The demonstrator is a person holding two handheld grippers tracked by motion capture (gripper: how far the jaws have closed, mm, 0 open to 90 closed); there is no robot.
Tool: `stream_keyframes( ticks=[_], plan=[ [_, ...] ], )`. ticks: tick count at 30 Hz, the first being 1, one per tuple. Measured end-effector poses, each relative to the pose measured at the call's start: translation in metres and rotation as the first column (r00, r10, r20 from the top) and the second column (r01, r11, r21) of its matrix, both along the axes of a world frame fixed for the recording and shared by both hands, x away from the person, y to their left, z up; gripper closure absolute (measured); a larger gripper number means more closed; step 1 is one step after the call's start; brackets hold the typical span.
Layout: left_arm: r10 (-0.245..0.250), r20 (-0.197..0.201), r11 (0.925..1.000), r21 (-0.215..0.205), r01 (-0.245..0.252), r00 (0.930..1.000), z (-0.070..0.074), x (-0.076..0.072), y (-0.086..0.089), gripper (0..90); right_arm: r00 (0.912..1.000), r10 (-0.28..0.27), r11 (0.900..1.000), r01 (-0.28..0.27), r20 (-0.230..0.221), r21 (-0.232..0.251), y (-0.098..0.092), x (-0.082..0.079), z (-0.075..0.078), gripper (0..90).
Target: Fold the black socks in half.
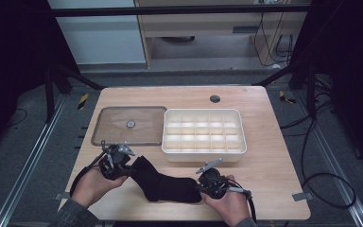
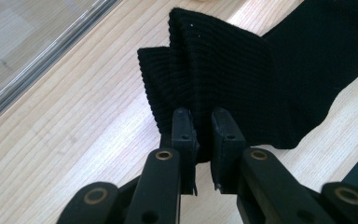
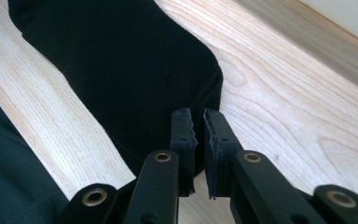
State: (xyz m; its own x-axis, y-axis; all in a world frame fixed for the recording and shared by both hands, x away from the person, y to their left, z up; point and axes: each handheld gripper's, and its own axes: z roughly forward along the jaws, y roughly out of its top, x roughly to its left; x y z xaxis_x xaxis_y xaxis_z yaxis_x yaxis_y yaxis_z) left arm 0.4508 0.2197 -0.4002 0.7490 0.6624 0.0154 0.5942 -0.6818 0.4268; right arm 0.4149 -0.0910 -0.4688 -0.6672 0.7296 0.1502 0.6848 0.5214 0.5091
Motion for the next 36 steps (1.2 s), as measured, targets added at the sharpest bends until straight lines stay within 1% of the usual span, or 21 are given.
stream_keyframes(
  ticks=[5,8,13,14,19,24,27,32,36],
  plan=[
    [-0.008,-0.002,0.9999,-0.01,0.008,1.0,0.002,-0.001,0.0,81.3,1.0,0.0,1.0,0.0,-0.003,-0.003,0.004,0.001,-0.002,84.3],
    [-0.017,-0.002,0.9998,-0.011,0.017,0.9998,0.003,-0.002,-0.005,81.4,1.0,0.0,1.0,0.0,-0.002,-0.001,0.004,0.001,-0.002,84.3],
    [-0.051,-0.007,0.9979,-0.041,0.05,0.9987,0.008,-0.005,-0.019,81.5,1.0,0.001,1.0,-0.001,-0.003,0.004,0.003,0.001,-0.003,84.3],
    [-0.059,-0.007,0.9974,-0.042,0.059,0.9982,0.009,-0.006,-0.023,81.6,1.0,0.001,1.0,-0.001,-0.001,0.007,0.003,0.001,-0.004,84.3],
    [-0.112,-0.009,0.9915,-0.068,0.111,0.9937,0.012,-0.012,-0.044,81.7,1.0,0.0,1.0,0.0,-0.001,0.009,0.003,0.001,-0.004,84.2],
    [-0.145,-0.006,0.9864,-0.079,0.144,0.9894,0.01,-0.016,-0.064,81.8,1.0,-0.01,1.0,0.01,-0.002,0.02,0.002,0.0,-0.004,84.2],
    [-0.169,-0.005,0.9815,-0.091,0.168,0.9855,0.009,-0.018,-0.074,81.8,0.9999,-0.014,0.999,0.014,0.0,0.03,0.001,0.0,-0.005,84.2],
    [-0.2,-0.002,0.9753,-0.095,0.199,0.9797,0.004,-0.025,-0.092,81.9,0.9998,-0.022,0.999,0.022,0.004,0.041,-0.001,0.0,-0.006,84.3],
    [-0.209,-0.002,0.9729,-0.102,0.208,0.9779,0.001,-0.028,-0.098,81.9,0.9997,-0.021,0.999,0.021,0.007,0.044,-0.001,-0.001,-0.007,84.3]
  ],
)
